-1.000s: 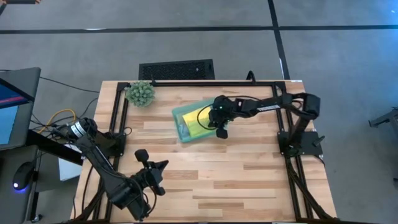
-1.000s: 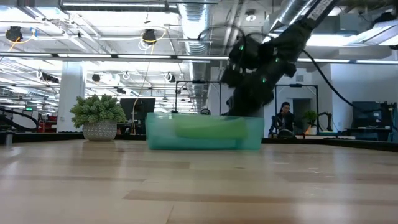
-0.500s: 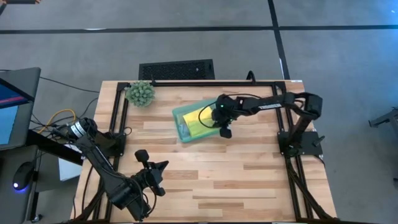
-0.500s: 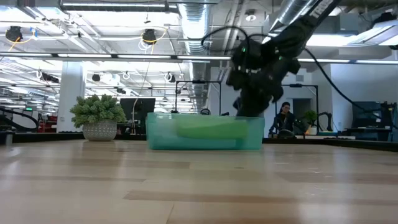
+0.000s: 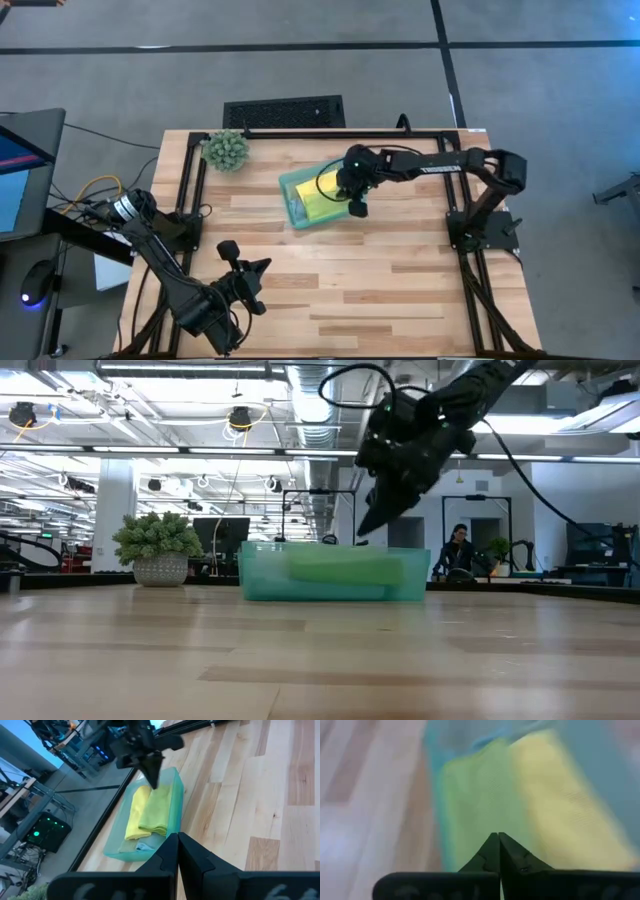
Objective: Fold microfiber towels
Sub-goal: Put the light green towel into the bin, then return to home position
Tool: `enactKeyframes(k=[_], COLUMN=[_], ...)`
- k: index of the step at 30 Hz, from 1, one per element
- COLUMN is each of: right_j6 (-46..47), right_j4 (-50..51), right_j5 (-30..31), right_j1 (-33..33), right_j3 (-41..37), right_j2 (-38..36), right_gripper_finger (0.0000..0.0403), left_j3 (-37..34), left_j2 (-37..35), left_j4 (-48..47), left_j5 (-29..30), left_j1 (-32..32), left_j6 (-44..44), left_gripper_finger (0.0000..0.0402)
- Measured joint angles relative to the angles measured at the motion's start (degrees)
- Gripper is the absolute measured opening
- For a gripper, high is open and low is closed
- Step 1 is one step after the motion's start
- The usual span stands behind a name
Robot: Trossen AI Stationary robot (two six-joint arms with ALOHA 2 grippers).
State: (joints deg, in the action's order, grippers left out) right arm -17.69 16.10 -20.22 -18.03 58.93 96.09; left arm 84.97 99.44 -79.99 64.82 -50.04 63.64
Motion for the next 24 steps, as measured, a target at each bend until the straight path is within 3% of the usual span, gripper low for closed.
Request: enactKeyframes(k=[6, 15, 18, 24], right_j6=[7.97, 7.64, 7.38, 7.54], right_j4=[-6.83, -3.00, -2.12, -1.42], right_j5=[11.76, 11.63, 13.95, 25.84], right_j1=[-3.01, -4.06, -2.98, 1.61], right_j3=[0.04, 0.12, -0.04, -0.55], right_j2=[1.17, 8.63, 6.93, -2.94], right_gripper_finger=[0.0015, 0.0015, 0.0017, 0.0011], left_j3=[0.00, 0.00, 0.00, 0.00], left_j2=[0.00, 0.00, 0.00, 0.01], left_j4=[0.10, 0.18, 0.17, 0.25], left_j5=[0.00, 0.11, 0.35, 0.35], left_j1=[0.00, 0.00, 0.02, 0.00], left_j6=[0.00, -0.27, -0.44, -0.15], left_gripper_finger=[0.0000, 0.0000, 0.0000, 0.0000])
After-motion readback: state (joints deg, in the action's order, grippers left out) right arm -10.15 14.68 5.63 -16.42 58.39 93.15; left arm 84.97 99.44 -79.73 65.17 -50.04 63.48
